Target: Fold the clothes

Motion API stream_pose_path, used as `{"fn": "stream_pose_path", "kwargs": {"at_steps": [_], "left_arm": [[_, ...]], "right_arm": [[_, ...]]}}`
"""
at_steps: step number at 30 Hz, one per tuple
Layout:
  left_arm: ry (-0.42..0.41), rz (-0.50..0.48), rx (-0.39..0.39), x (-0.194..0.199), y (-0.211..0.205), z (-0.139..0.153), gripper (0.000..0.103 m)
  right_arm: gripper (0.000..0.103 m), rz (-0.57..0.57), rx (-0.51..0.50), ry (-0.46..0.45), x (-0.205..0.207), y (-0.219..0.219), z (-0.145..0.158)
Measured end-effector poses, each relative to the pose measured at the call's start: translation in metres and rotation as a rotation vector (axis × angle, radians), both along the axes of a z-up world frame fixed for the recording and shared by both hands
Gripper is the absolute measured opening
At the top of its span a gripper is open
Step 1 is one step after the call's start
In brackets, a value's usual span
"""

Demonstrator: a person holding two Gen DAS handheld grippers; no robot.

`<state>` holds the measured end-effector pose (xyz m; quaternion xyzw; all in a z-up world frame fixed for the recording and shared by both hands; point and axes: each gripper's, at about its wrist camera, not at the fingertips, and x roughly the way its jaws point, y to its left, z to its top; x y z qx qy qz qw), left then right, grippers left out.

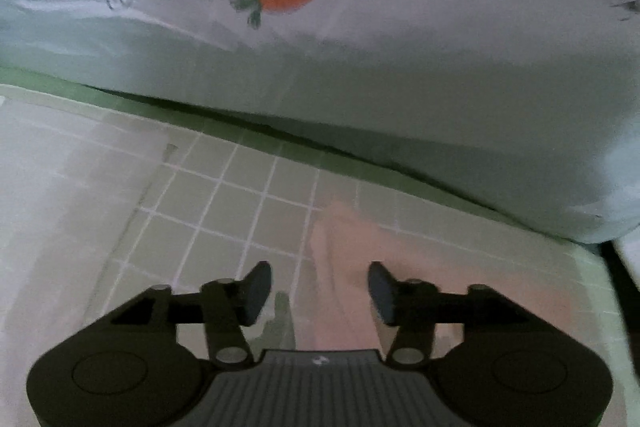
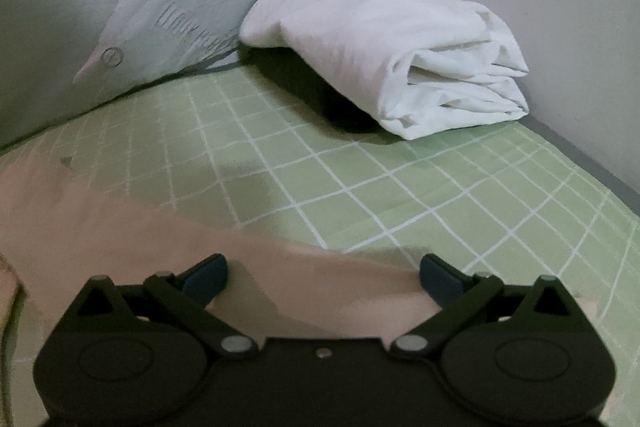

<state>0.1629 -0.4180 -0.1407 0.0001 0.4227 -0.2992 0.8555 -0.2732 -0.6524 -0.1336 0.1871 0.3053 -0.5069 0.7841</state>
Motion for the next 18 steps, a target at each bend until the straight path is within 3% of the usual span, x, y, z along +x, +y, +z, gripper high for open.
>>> {"fn": "stream_pose_path", "kwargs": {"at_steps": [3,12,18], "left_arm": [[0.017,-0.018,0.03,-0.035,0.018,0.001,0.068],[0.071,-0.068,0.124,-0.14,0.071,0.0,0.073],[0.073,-0.091,0.222,-0.174,0.079,-0.017,0.081]], "right_arm": [[0.103,-0.008,-0.019,0.01,-0.013,0.007,0.009],[0.103,-0.175,-0.003,0.017,-0.089,0.024,0.013],[0.103,-0.24,0.063,-0.066,-0.117,0.02,0.007]]}}
